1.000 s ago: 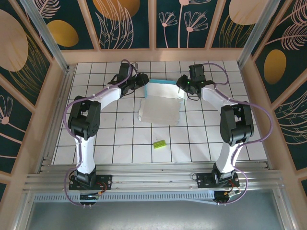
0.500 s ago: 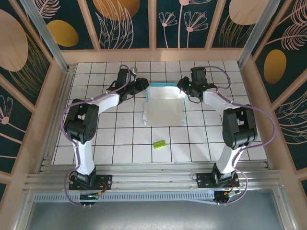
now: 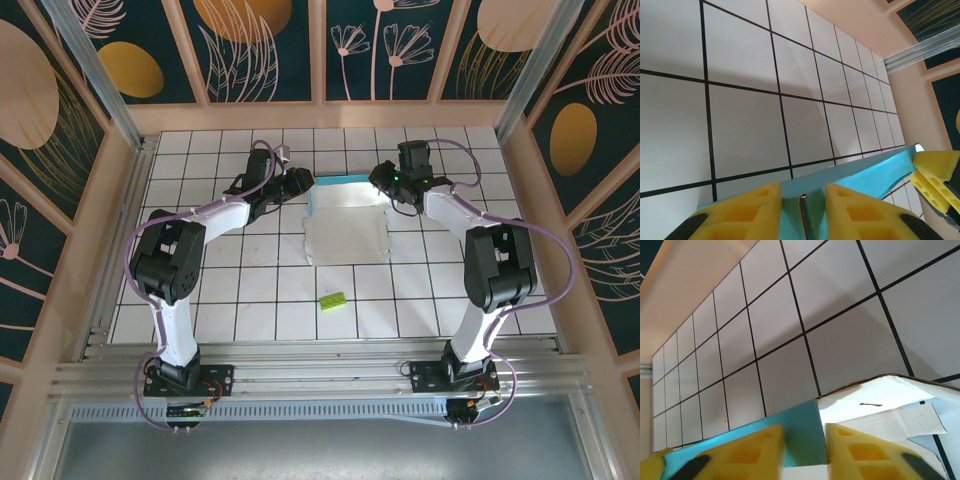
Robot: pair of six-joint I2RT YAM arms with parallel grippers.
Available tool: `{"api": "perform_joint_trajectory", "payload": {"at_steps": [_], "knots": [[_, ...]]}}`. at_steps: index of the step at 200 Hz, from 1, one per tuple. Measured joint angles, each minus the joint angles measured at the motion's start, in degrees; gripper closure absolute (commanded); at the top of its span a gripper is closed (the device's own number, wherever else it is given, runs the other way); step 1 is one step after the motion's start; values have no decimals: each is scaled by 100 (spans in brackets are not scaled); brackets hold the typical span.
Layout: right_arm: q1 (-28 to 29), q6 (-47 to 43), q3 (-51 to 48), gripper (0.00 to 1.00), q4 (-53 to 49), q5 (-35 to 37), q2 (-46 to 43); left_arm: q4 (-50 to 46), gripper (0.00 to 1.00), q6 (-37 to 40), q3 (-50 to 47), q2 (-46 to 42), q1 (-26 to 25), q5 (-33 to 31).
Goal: Fold the paper box
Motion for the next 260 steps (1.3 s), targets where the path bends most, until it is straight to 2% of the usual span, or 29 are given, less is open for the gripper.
{"api": "perform_joint_trajectory", "payload": {"at_steps": [26,61,90,119,164,219,242,260], "knots": [[7,-125,-199,63,-20,55,-173,0,72,4,0,0,-44,7],[2,-122,-1152,62,249,131,-1012,-37,72,74,11,0,-103,13],[-111,-59,-1971,61,828,146,-1567,-127,72,114,57,0,-114,13],[-271,26,-2638,62,1416,142,-1698,-214,72,131,107,0,-114,13],[-367,-293,-2931,61,2133,-173,-1115,-323,72,155,157,0,-120,13],[-369,-428,-2643,56,2669,4,-50,-439,72,179,216,0,-120,13],[-372,-426,-2608,57,3027,210,162,-455,72,181,223,0,-120,13],[-369,-424,-2599,61,3307,306,317,-476,72,199,238,0,-120,13]]}}
